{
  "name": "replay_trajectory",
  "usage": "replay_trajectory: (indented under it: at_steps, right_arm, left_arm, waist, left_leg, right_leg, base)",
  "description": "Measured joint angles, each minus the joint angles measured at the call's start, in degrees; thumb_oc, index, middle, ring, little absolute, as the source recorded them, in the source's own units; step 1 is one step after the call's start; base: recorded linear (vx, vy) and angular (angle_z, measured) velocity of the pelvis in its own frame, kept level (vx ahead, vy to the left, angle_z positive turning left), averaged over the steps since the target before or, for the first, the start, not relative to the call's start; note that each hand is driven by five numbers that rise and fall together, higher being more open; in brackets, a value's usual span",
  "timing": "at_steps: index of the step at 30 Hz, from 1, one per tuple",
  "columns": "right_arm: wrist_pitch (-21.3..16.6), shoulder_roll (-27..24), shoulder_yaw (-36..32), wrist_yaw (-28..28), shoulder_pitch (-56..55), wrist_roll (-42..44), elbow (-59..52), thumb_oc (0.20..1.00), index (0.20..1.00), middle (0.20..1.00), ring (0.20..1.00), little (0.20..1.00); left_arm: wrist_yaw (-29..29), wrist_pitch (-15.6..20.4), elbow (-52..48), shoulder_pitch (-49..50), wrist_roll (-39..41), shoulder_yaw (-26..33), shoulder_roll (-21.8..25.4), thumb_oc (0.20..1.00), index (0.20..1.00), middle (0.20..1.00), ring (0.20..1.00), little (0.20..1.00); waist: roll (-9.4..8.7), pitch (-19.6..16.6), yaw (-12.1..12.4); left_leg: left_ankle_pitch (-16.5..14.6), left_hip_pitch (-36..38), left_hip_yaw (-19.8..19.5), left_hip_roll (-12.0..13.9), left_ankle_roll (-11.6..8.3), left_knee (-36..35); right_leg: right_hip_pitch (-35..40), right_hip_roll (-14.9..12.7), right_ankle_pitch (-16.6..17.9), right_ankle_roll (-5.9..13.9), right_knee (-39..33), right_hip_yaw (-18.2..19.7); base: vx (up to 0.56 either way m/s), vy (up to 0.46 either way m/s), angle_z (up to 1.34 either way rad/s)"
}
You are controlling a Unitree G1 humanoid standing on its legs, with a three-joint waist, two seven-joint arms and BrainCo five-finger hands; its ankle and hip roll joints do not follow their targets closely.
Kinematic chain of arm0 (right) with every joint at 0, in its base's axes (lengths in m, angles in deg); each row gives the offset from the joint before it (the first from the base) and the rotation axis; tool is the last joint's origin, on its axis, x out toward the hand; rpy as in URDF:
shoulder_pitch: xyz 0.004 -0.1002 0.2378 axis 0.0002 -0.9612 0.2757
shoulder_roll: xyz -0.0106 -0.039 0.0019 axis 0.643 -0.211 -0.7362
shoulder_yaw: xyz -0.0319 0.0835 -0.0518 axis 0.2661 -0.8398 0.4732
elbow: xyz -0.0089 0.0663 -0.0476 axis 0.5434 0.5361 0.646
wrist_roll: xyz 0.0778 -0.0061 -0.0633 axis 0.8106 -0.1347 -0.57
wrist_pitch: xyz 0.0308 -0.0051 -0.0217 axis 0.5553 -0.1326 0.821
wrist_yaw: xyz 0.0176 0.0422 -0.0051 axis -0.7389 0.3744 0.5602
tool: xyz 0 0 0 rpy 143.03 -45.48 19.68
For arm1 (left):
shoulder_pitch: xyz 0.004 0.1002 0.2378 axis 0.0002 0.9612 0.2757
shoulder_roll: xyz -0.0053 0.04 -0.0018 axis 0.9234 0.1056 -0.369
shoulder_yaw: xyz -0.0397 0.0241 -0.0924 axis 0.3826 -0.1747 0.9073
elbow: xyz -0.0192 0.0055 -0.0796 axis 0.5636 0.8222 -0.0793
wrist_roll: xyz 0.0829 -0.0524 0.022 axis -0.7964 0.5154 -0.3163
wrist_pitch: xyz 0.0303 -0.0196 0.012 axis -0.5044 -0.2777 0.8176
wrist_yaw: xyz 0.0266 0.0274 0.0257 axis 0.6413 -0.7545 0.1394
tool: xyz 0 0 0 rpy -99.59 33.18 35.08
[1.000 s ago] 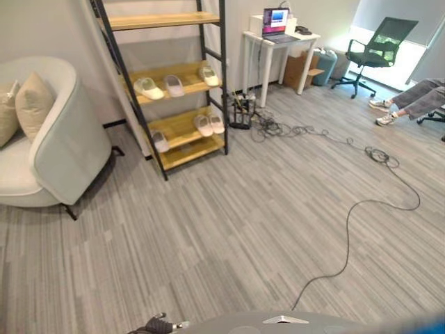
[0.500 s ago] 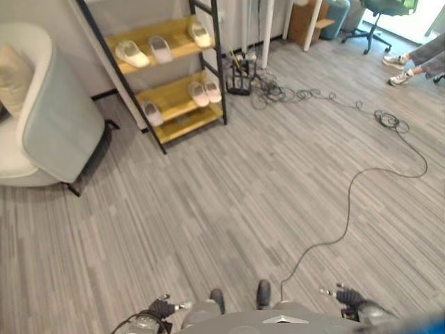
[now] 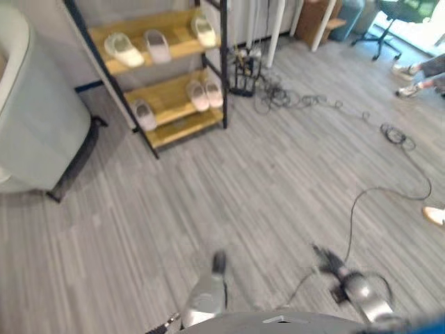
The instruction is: Arrange the slippers neatly on the shoe rack.
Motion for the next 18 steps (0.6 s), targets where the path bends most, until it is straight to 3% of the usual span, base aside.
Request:
replay_trajectory:
  at_steps: [1, 2, 3, 4, 5, 6, 8, 9, 10, 11, 12, 13, 15, 16, 17, 18]
  right_arm:
    - [-0.2, 0.2, 0.0, 0.0, 0.3, 0.0, 1.9, 1.000, 1.000, 1.000, 1.000, 1.000]
    - [-0.4, 1.4, -0.9, 0.6, 1.3, 0.7, 10.5, 1.000, 1.000, 1.000, 1.000, 1.000]
    - [-0.4, 2.6, -3.7, 1.2, 2.9, 1.5, 17.5, 1.000, 1.000, 1.000, 1.000, 1.000]
    - [-0.1, 2.4, -4.0, 1.5, 4.8, 2.5, 20.5, 1.000, 1.000, 1.000, 1.000, 1.000]
    - [-0.6, 1.2, -2.2, 1.5, 4.4, 3.1, 19.4, 1.000, 1.000, 1.000, 1.000, 1.000]
    - [-1.1, 1.4, -2.3, 1.8, 5.6, 3.4, 20.3, 1.000, 1.000, 1.000, 1.000, 1.000]
    - [-1.5, 1.4, -2.3, 2.0, 6.4, 3.5, 19.2, 1.000, 1.000, 1.000, 1.000, 1.000]
    - [-1.6, 1.2, -2.3, 2.2, 6.7, 3.5, 19.6, 1.000, 1.000, 1.000, 1.000, 1.000]
    - [-1.6, 1.3, -2.5, 2.7, 6.3, 3.4, 20.7, 1.000, 1.000, 1.000, 1.000, 1.000]
    - [-1.4, 1.5, -2.6, 2.6, 6.1, 3.3, 21.2, 1.000, 1.000, 1.000, 1.000, 1.000]
    - [-1.3, 1.8, -3.0, 2.6, 6.0, 3.3, 21.4, 1.000, 1.000, 1.000, 1.000, 1.000]
    - [-1.3, 1.9, -3.0, 2.6, 5.9, 3.3, 21.4, 1.000, 1.000, 1.000, 1.000, 1.000]
    - [-1.2, 1.9, -3.2, 2.6, 5.0, 3.3, 21.9, 1.000, 1.000, 1.000, 1.000, 1.000]
    - [-1.2, 1.9, -4.8, 2.7, 3.5, 3.4, 21.9, 1.000, 1.000, 1.000, 1.000, 1.000]
    - [-1.1, 1.6, -5.6, 2.7, 3.3, 3.4, 23.2, 1.000, 1.000, 1.000, 1.000, 1.000]
    - [-1.1, 1.5, -5.7, 2.7, 4.8, 3.5, 23.5, 1.000, 1.000, 1.000, 1.000, 1.000]
  left_arm:
    - [-0.4, 0.0, -0.7, -0.5, 0.0, -0.5, 0.6, 1.000, 1.000, 1.000, 1.000, 1.000]
    - [-1.2, -0.6, -2.4, -2.8, 0.1, -3.9, 2.2, 1.000, 1.000, 1.000, 1.000, 1.000]
    - [-1.7, -0.4, -3.5, -6.5, 0.1, -8.4, 2.7, 1.000, 1.000, 1.000, 1.000, 1.000]
    - [-1.7, 1.4, -5.8, -10.4, 0.1, -9.4, 2.0, 1.000, 1.000, 1.000, 1.000, 1.000]
    - [-2.2, 2.5, -8.6, -11.8, 0.2, -9.3, 0.6, 1.000, 1.000, 1.000, 1.000, 1.000]
    - [-2.8, 3.0, -9.2, -12.7, 0.2, -9.4, -0.1, 1.000, 1.000, 1.000, 1.000, 1.000]
    - [-3.0, 3.0, -10.2, -14.2, 0.2, -10.0, -0.6, 1.000, 1.000, 1.000, 1.000, 1.000]
    - [-2.9, 3.0, -10.2, -14.5, 0.1, -10.6, -1.2, 1.000, 1.000, 1.000, 1.000, 1.000]
    - [-2.8, 3.1, -9.9, -14.5, 0.1, -10.6, -2.3, 1.000, 1.000, 1.000, 1.000, 1.000]
    - [-2.9, 3.1, -9.6, -14.0, 0.1, -10.4, -2.7, 1.000, 1.000, 1.000, 1.000, 1.000]
    - [-2.9, 3.0, -8.8, -13.1, 0.1, -10.6, -2.7, 1.000, 1.000, 1.000, 1.000, 1.000]
    - [-2.8, 2.8, -8.2, -11.7, 0.1, -10.7, -2.5, 1.000, 1.000, 1.000, 1.000, 1.000]
    - [-2.8, 2.7, -3.7, -8.7, 0.1, -9.0, -3.1, 1.000, 1.000, 1.000, 1.000, 1.000]
    - [-2.8, 2.6, -2.5, -8.3, 0.2, -8.7, -4.0, 1.000, 1.000, 1.000, 1.000, 1.000]
    - [-2.8, 2.8, -2.4, -8.0, 0.2, -8.6, -5.0, 1.000, 1.000, 1.000, 1.000, 1.000]
    - [-2.7, 2.9, -2.3, -6.8, 0.3, -8.6, -5.1, 1.000, 1.000, 1.000, 1.000, 1.000]
  waist:
    - [-0.75, 0.3, -0.5]
    - [-1.25, 0.7, -1.9]
    - [0.62, 1.5, -3.1]
    - [4.00, 3.5, -3.9]
    - [7.43, 3.4, -5.7]
    - [8.24, 3.6, -6.9]
    - [8.24, 4.0, -7.5]
    - [7.44, 4.0, -8.4]
    - [7.52, 3.2, -9.4]
    - [6.96, 3.3, -9.2]
    - [6.64, 3.2, -9.0]
    - [6.12, 3.1, -8.7]
    - [4.35, 1.2, -10.1]
    - [4.07, 1.1, -10.4]
    - [4.35, 0.8, -9.8]
    - [4.60, 0.3, -8.5]
  left_leg:
    - [-1.2, -0.1, -0.1, -0.8, 0.85, 1.7]
    - [-4.9, -0.5, -3.1, -3.0, 2.81, 7.7]
    - [-6.2, 0.6, -6.5, -3.7, 3.44, 8.7]
    - [-4.4, 5.0, -9.0, -3.2, 3.44, 4.7]
    - [-5.9, 7.9, -11.7, -3.9, 2.72, 2.1]
    - [-6.4, 10.1, -13.0, -4.3, 2.14, 1.1]
    - [-8.5, 13.1, -14.5, -6.4, 0.17, -0.7]
    - [-10.2, 14.5, -15.1, -7.4, -0.91, -0.6]
    - [-12.2, 16.3, -16.7, -8.3, -0.03, -0.5]
    - [-13.1, 18.3, -18.3, -8.7, 0.56, -0.7]
    - [-12.7, 20.4, -18.5, -8.4, 1.26, -0.6]
    - [-13.3, 22.5, -18.0, -8.3, 0.18, -0.5]
    - [-16.0, 24.1, -21.8, -8.3, -4.55, 5.2]
    - [-16.4, 22.2, -22.2, -8.3, -6.34, 14.2]
    - [-16.0, 18.1, -19.9, -7.3, -7.36, 24.5]
    - [-16.7, 15.0, -17.6, -6.2, -7.26, 29.8]
  right_leg:
    - [-0.8, -1.3, 3.2, 0.71, 3.2, 0.7]
    - [-2.8, -3.5, 18.2, 0.49, 12.1, 1.8]
    - [-2.9, -3.2, 15.1, -1.87, 15.4, -1.0]
    - [-4.9, -1.8, 9.6, -6.12, 12.0, -5.2]
    - [-10.2, -0.1, 6.1, -5.30, 4.9, -7.4]
    - [-10.5, 1.0, 4.5, -6.73, -5.3, -8.8]
    - [-12.5, 1.4, 5.0, -6.60, -17.6, -8.2]
    - [-12.0, 1.4, 5.8, -6.08, -28.4, -7.7]
    - [-9.8, 1.1, 8.3, -4.64, -44.8, -4.8]
    - [-9.4, 1.2, 10.0, -4.12, -48.8, -2.2]
    - [-9.6, 1.1, 12.1, -5.31, -48.2, -1.6]
    - [-9.8, 1.7, 13.8, -8.01, -45.6, -2.1]
    - [-4.6, 3.1, 15.2, -8.41, -44.6, 0.6]
    - [-2.2, 3.2, 20.4, -9.64, -43.3, 1.1]
    - [-1.2, 4.2, 19.4, -12.28, -41.8, 0.4]
    - [0.9, 5.1, 17.7, -13.00, -42.0, 0.5]
  base:
    - [0.72, 0.240, 0.44]
    - [0.40, 0.108, 0.92]
    - [0.58, 0.059, 1.38]
    - [0.58, -0.002, 1.36]
    - [0.77, -0.049, 1.09]
    - [0.57, -0.159, 0.79]
    - [0.61, -0.220, 0.70]
    - [0.57, -0.193, 1.18]
    - [0.39, -0.123, 1.24]
    - [0.48, -0.224, 1.15]
    - [0.54, -0.299, 0.60]
    - [0.69, -0.390, 0.49]
    - [0.34, -0.228, 1.13]
    - [0.20, -0.233, 1.62]
    - [0.10, -0.154, 1.12]
    - [0.21, -0.283, 0.75]
